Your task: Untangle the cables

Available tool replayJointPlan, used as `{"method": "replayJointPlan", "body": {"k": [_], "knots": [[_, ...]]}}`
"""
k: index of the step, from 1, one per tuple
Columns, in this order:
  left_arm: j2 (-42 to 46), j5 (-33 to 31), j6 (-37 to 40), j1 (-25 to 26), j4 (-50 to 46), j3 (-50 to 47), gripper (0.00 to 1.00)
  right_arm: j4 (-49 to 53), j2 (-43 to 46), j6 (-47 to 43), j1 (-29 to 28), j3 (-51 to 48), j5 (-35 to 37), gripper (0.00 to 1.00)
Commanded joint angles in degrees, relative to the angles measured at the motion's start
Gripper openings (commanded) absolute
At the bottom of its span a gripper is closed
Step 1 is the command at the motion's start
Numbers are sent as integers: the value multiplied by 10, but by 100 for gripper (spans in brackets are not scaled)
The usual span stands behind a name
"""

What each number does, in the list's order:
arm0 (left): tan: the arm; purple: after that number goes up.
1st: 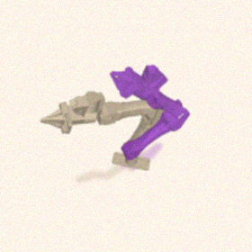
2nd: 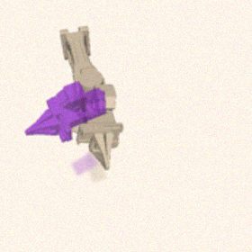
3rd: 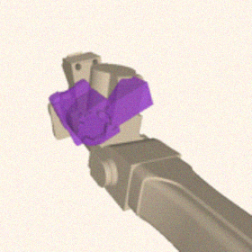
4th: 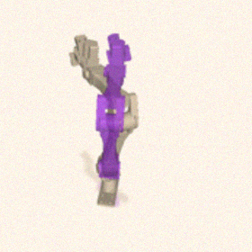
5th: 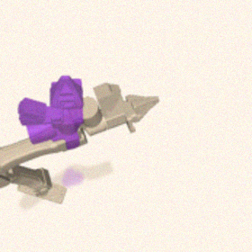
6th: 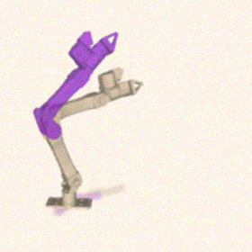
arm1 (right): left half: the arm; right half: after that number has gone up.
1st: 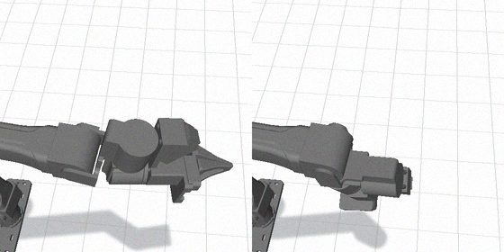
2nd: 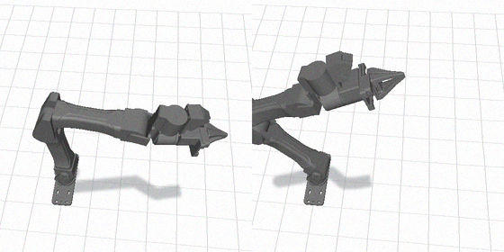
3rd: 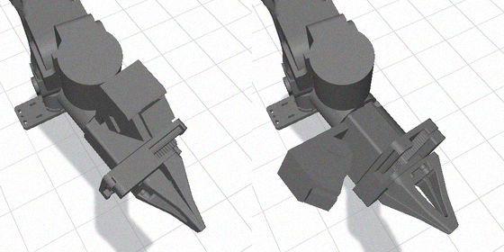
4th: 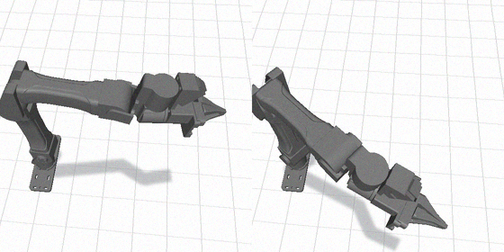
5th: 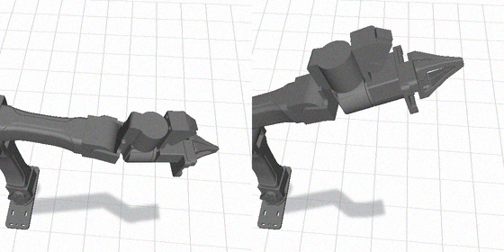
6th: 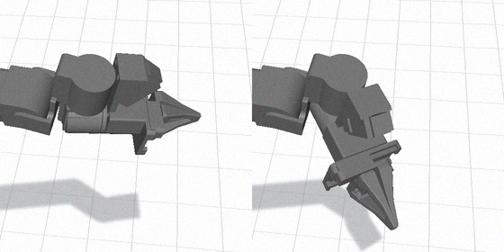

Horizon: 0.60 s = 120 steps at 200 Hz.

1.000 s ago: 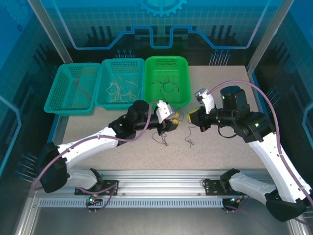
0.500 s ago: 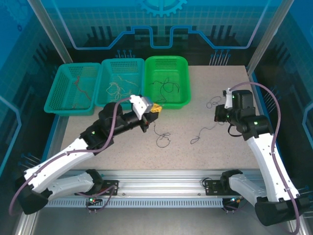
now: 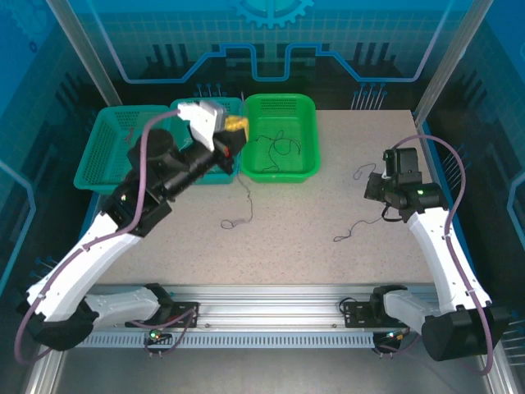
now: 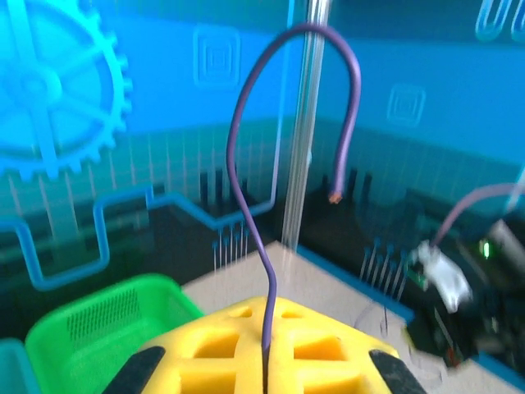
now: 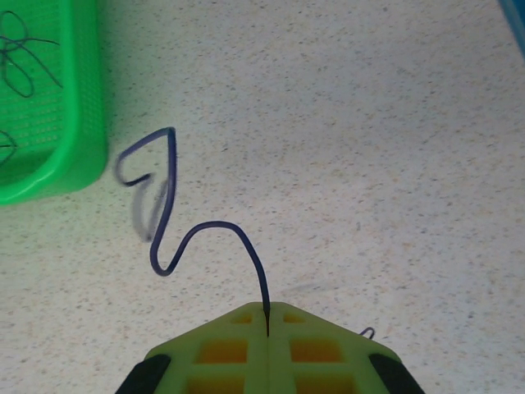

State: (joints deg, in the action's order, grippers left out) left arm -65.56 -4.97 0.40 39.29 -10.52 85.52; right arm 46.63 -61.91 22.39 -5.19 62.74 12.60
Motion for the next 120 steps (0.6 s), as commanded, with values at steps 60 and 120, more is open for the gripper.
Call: {"method": "replayJointPlan", "body": {"k": [60,120], "knots": [[-251,8,57,-109,13,326,0,0,25,36,4,-13,-79,0],[-406,23,-3,-157,32,383,0,15,45,30,2,7,-110,0]]}}
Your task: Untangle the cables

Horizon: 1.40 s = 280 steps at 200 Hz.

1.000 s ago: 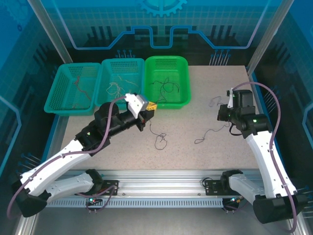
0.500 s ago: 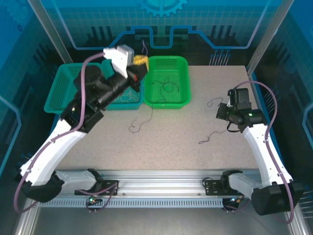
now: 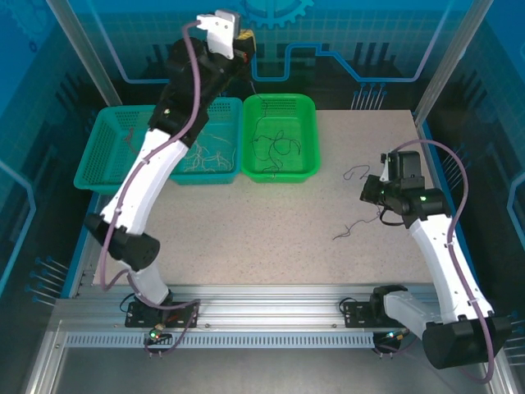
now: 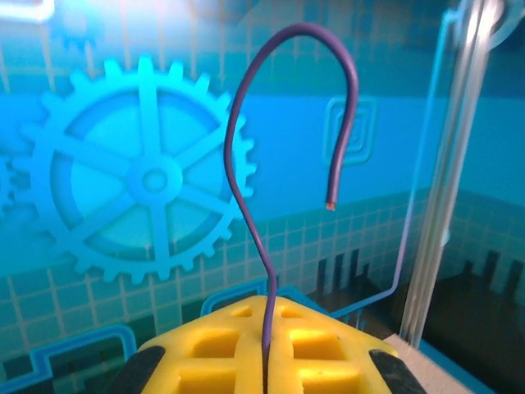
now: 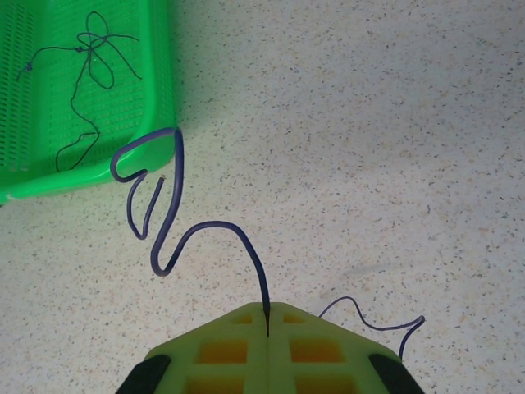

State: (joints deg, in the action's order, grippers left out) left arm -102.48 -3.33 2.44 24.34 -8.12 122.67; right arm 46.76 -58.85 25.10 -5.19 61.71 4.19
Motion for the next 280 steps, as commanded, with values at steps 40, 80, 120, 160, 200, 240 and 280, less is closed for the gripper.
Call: {"method": "replayJointPlan", "body": {"k": [40,80,120,160,200,240,280], "knots": [[-87,13,-46,-11,-10,2,10,25,21,3,2,56,-81,0],[-48,35,-92,-10,4,-71,55,14,0,25,-3,155,-141,0],[57,36,-105,6,29,-197,68,-40,-49,49,-57,284,-148,0],[178,19,-108,24,23,-311,78,-73,-141,36,-132,434,-104,0],[276,18,-62,51,-59,-387,94,-105,-271,31,-169,591,-90,0],[371,7,-28,61,-119,-470,99,-88,-407,-16,-218,707,-37,0],[445,-20,-12,60,-171,-510,99,-44,-552,-52,-243,823,13,0]]}}
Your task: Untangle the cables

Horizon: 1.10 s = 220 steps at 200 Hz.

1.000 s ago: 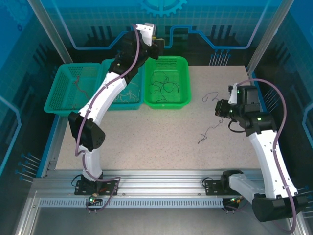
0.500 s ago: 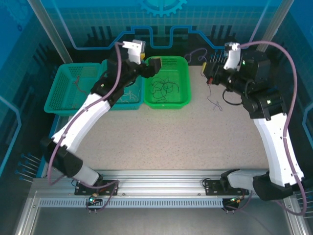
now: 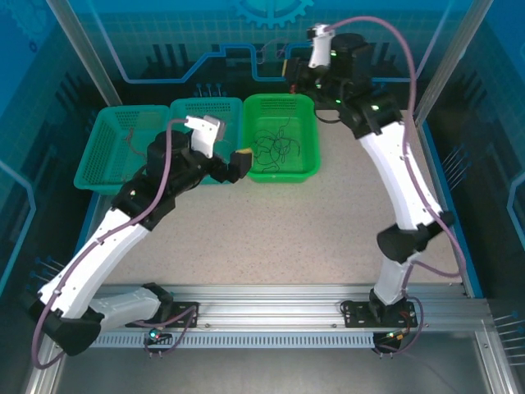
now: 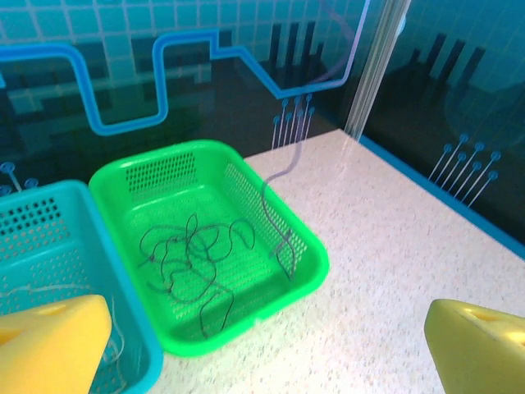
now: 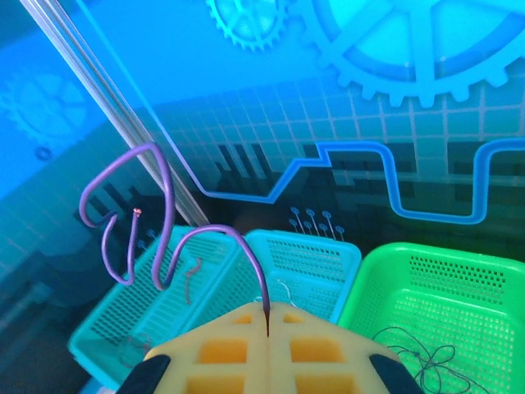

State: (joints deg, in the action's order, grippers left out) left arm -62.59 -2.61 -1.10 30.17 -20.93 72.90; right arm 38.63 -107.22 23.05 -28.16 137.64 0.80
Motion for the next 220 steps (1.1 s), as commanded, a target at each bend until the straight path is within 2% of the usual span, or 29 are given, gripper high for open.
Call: {"method": "replayJointPlan", "body": {"k": [1,23,67,115,131,156,173,195,220], "knots": [[47,-28,25,2,-44,-13,99,39,-72,-32,-13,68,48,0],[79,-43,39,1,-64,-28,99,67,-134,-31,-22,112,63,0],[106,-55,98,-5,-103,-55,99,80,-203,13,-35,64,117,0],[122,-98,115,-10,-84,-150,99,90,-238,45,-34,49,125,37],[123,-103,84,-14,-57,-194,99,102,-230,37,-33,47,126,43],[128,-116,-25,-23,-6,-269,99,96,-180,20,-34,-4,128,45],[138,-126,-76,-36,31,-322,99,53,-106,13,-36,-109,145,46],[150,-162,-92,-61,60,-376,99,-10,9,14,-34,-272,187,48],[158,-173,-63,-101,94,-429,99,-64,130,12,-30,-442,246,50]]}}
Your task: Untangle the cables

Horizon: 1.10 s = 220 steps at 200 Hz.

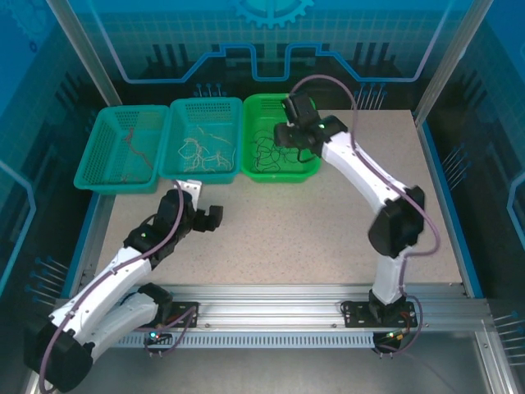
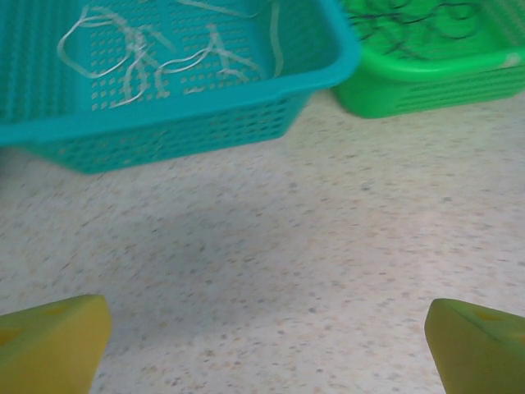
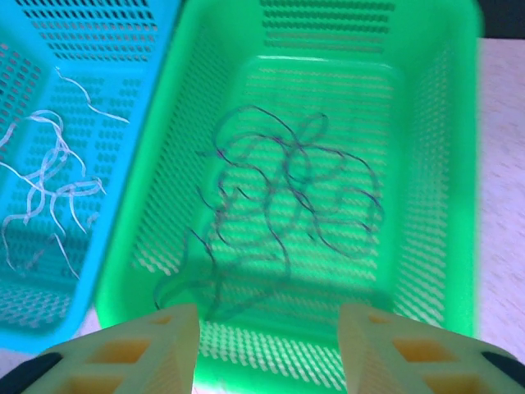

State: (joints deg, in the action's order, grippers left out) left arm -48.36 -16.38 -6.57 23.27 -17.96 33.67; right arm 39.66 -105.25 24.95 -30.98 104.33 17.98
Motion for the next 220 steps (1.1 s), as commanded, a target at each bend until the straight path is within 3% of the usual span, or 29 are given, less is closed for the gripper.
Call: {"method": "replayJointPlan", "body": {"k": [1,26,55,72,94,121,127,144,151,159,170,183,194,204,220], "knots": [[16,-35,-6,-34,66,-39,99,-76,116,-7,-2,-117,77,50],[9,-30,38,-78,140,-86,99,-135,233,-24,7,-277,117,54],[-25,17,82,-137,258,-134,99,-179,353,9,46,-418,133,67],[-83,47,89,-174,339,-149,99,-200,405,-1,74,-484,135,72],[-176,69,92,-205,422,-138,99,-230,453,-16,99,-575,171,98],[-283,105,113,-221,558,-112,99,-275,501,-22,155,-661,145,100],[-304,108,98,-228,536,-86,99,-289,508,-33,164,-678,141,100],[-349,124,66,-234,491,-35,99,-336,510,-71,182,-720,138,100],[-367,152,75,-231,550,-49,99,-347,502,-83,191,-731,135,100],[-385,129,86,-219,600,-67,99,-355,491,-90,203,-736,128,100],[-378,137,79,-222,613,-82,99,-377,473,-100,221,-746,114,100],[-414,132,76,-228,745,-128,99,-428,451,-119,238,-763,88,100],[-394,148,68,-233,656,-104,99,-473,426,-134,248,-771,58,100],[-405,149,69,-235,700,-114,99,-518,395,-148,253,-774,39,100],[-403,147,68,-235,695,-113,99,-597,331,-173,256,-772,5,100]]}}
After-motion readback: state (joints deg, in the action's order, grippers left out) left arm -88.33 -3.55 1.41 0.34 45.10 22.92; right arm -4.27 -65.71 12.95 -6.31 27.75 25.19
